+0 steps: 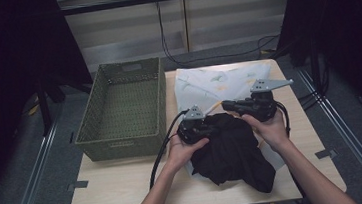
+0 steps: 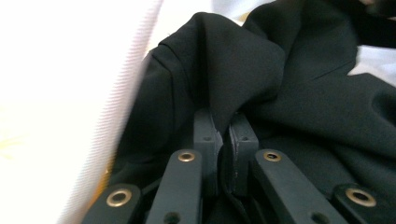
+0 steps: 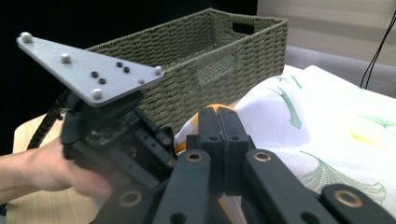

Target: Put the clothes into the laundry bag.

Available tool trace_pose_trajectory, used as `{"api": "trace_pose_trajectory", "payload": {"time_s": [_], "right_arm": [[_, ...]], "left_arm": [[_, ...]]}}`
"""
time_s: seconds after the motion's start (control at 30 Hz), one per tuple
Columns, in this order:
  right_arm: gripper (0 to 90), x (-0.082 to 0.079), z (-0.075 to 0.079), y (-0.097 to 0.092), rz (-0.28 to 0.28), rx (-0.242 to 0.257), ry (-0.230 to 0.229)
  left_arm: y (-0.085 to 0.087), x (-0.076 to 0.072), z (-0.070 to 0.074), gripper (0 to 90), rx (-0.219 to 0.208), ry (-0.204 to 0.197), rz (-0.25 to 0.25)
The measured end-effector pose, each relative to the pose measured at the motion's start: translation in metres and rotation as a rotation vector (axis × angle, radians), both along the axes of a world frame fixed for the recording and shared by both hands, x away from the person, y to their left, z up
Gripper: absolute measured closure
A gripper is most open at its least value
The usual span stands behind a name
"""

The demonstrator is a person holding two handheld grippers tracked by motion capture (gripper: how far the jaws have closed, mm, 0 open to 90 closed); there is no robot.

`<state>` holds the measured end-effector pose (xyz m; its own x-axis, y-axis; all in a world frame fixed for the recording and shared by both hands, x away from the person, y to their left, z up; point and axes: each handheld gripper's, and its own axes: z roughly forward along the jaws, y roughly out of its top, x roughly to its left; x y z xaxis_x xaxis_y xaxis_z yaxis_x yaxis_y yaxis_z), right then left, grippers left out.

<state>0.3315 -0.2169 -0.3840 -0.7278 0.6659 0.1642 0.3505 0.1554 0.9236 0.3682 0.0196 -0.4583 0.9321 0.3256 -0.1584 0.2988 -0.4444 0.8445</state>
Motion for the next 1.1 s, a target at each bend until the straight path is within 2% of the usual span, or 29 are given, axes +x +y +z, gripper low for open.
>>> {"api": "trace_pose_trajectory", "payload": {"time_s": [0.1,0.2,0.3,0.37,0.47,0.57,0.63,0.67,0.73,0.8,0.87,0.93,0.97,1.03,1.1], "right_arm": [[90.0,-0.004,-0.003,0.003,0.009,-0.016,0.013],[90.0,-0.008,-0.004,0.003,0.012,-0.031,0.03],[90.0,-0.013,-0.005,0.003,0.011,-0.031,0.043],[90.0,-0.019,-0.004,0.004,0.015,-0.063,0.045],[90.0,-0.027,-0.007,0.002,0.014,-0.06,0.063],[90.0,-0.031,-0.021,0.0,0.012,-0.061,0.088],[90.0,-0.032,-0.029,-0.002,0.009,-0.043,0.105],[90.0,-0.032,-0.032,-0.003,0.012,-0.056,0.113],[90.0,-0.035,-0.036,-0.005,0.007,-0.049,0.102],[90.0,-0.039,-0.04,-0.006,0.011,-0.057,0.106],[90.0,-0.04,-0.045,-0.007,0.017,-0.066,0.119],[90.0,-0.038,-0.048,-0.006,0.012,-0.072,0.129],[90.0,-0.037,-0.049,-0.005,0.015,-0.074,0.131],[90.0,-0.036,-0.049,-0.004,0.014,-0.075,0.132],[90.0,-0.036,-0.05,-0.004,0.015,-0.077,0.131]], "left_arm": [[0.0,0.002,-0.004,84.7,0.002,0.007,0.016],[-0.001,0.0,-0.009,84.0,0.027,-0.007,0.021],[-0.002,-0.001,-0.013,80.7,0.062,-0.021,0.058],[0.001,0.0,-0.018,80.0,0.034,-0.007,0.043],[0.004,0.0,-0.02,77.0,0.027,0.017,0.04],[0.005,0.001,-0.018,70.6,0.034,0.021,0.052],[0.006,-0.001,-0.015,63.9,0.028,0.028,0.053],[0.008,-0.002,-0.013,60.5,0.028,0.026,0.059],[0.013,-0.008,-0.008,50.7,0.028,0.031,0.07],[0.026,-0.015,-0.001,45.1,-0.011,0.017,0.084],[0.032,-0.02,0.004,40.2,-0.016,0.011,0.085],[0.036,-0.025,0.008,35.1,-0.041,0.012,0.076],[0.038,-0.028,0.011,34.6,-0.045,0.007,0.058],[0.041,-0.034,0.015,32.3,-0.044,-0.011,0.058],[0.043,-0.04,0.018,30.4,-0.07,-0.022,0.054]]}}
